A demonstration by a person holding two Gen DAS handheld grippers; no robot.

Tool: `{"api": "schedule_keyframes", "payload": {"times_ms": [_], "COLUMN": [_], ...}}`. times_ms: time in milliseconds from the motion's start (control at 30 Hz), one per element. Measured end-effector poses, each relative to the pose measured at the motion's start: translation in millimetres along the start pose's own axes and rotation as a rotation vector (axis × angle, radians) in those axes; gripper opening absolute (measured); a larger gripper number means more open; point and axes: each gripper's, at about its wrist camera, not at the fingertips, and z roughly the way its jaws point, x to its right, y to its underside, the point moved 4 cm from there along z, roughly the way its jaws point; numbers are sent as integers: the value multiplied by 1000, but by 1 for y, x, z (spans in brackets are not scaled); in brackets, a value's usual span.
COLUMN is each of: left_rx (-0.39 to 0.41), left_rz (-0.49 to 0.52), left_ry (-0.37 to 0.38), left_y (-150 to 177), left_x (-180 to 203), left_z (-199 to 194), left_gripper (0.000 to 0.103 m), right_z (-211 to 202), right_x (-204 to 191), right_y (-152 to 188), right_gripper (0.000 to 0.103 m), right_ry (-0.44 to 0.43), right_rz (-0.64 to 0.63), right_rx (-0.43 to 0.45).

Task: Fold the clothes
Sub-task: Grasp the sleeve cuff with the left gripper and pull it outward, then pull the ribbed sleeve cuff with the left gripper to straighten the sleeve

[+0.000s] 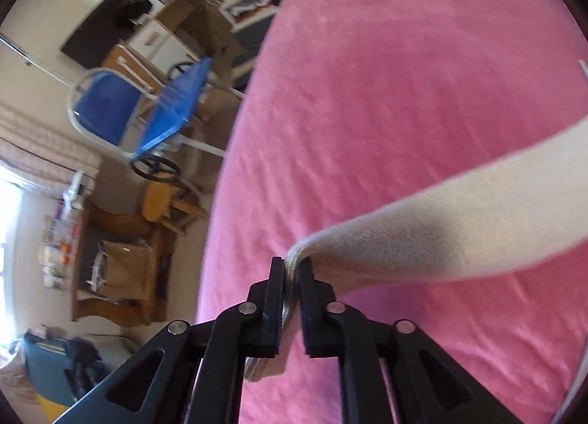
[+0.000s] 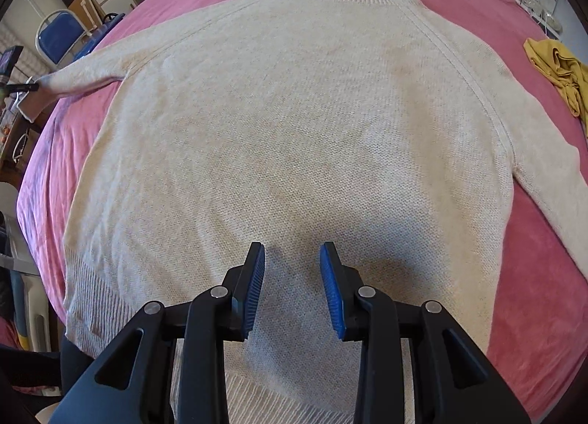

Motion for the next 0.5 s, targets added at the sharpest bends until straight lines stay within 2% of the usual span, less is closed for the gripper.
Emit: {"api": "schedule_keyframes", "payload": {"times_ms": [100,133,200,233,300,500], "left_rx": [-13,-7,-95,-126,-105,-193], "left_rz": [-96,-127,-143,-144,-189,-528], "left_ry": [13,26,92,98,40,355], "left_y": [-31,-39,-42,-41,-35,20], "left_x": [-3,-5,-7,-10,-24,-54], "left_z": [10,11,23,29,32,76], "left_gripper": [13,17,24,25,25,25], "right_z": [4,4,1,0,-1,-1], "right_x": [-5,-10,-25,-34,-51,-124], "right_y": [-11,-17,-32,-40,-58,-115], "right_gripper": [34,34,34,34,34,34], "right_ry": [-5,-8,-26,-33,-74,-224], "right_rz": [-24,-38,-87,-114,-147,-260], "right_rx": [0,6,27,37,45,78]}}
